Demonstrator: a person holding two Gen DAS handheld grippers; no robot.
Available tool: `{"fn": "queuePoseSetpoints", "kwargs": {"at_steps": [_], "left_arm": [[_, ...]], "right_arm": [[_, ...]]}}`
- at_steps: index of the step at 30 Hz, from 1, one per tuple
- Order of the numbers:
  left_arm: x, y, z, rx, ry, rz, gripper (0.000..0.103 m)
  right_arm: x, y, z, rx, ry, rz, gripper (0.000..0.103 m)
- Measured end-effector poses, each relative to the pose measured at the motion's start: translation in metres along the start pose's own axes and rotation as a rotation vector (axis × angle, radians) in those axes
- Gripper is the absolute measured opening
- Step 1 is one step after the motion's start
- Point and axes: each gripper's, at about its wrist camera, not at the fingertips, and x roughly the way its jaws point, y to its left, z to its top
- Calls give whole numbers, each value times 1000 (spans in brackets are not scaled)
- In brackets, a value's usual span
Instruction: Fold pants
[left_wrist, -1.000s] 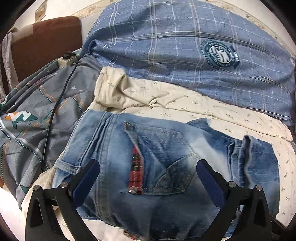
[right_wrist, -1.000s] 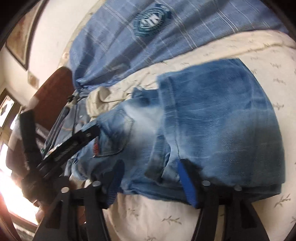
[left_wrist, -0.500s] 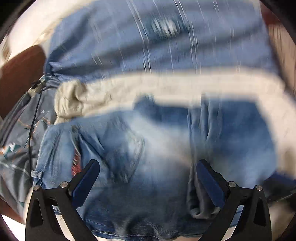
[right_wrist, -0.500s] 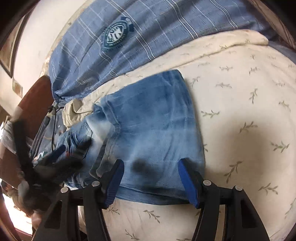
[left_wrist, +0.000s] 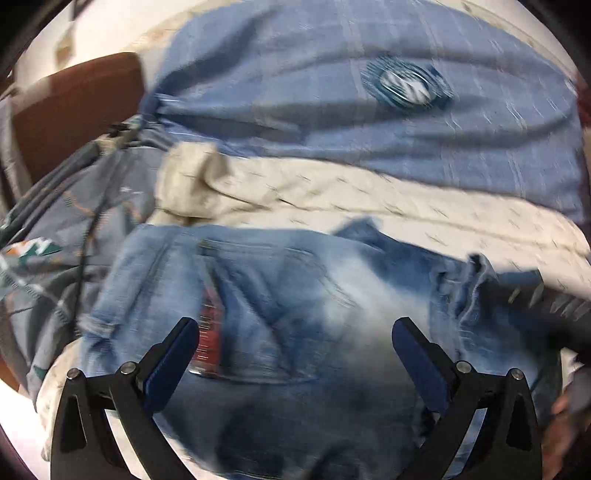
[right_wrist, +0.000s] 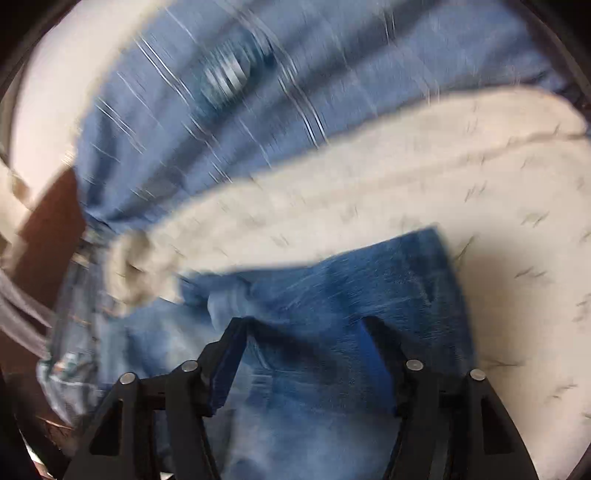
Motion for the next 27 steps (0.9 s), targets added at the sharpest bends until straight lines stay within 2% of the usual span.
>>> {"fn": "queuePoseSetpoints", "kwargs": {"at_steps": [1, 2, 3, 5, 7, 9, 14, 19, 21, 27], "left_arm": [[0, 6, 0, -17, -5, 14, 103], [1, 12, 0, -33, -7, 23, 103], [2, 18, 1, -49, -7, 29, 103], [3, 32, 2, -87, -3, 39, 103], [0, 52, 2, -144, 1, 34, 103], [-3, 73, 1, -197, 5, 46, 103], [-24, 142, -5, -297, 17, 100, 103], [-41, 199, -23, -352, 88, 109, 103], [-45, 210, -34, -368, 118, 91, 103], [-36, 218, -64, -473, 265, -58, 103]], "right_arm": [[3, 4, -3, -48, -53, -11, 72], [2, 10, -6, -87, -61, -26, 75], [3, 18, -6, -126, -45, -69, 74], [0, 22, -7, -135, -36, -76, 74], [-10, 11, -9, -78, -40, 21, 74], [-19, -1, -9, -27, -43, 76, 74], [-46, -17, -11, 22, -97, 102, 74], [-77, -18, -17, -4, -158, 140, 74], [-84, -15, -22, -26, -165, 164, 74], [-101, -6, -54, -64, -155, 221, 74]]}}
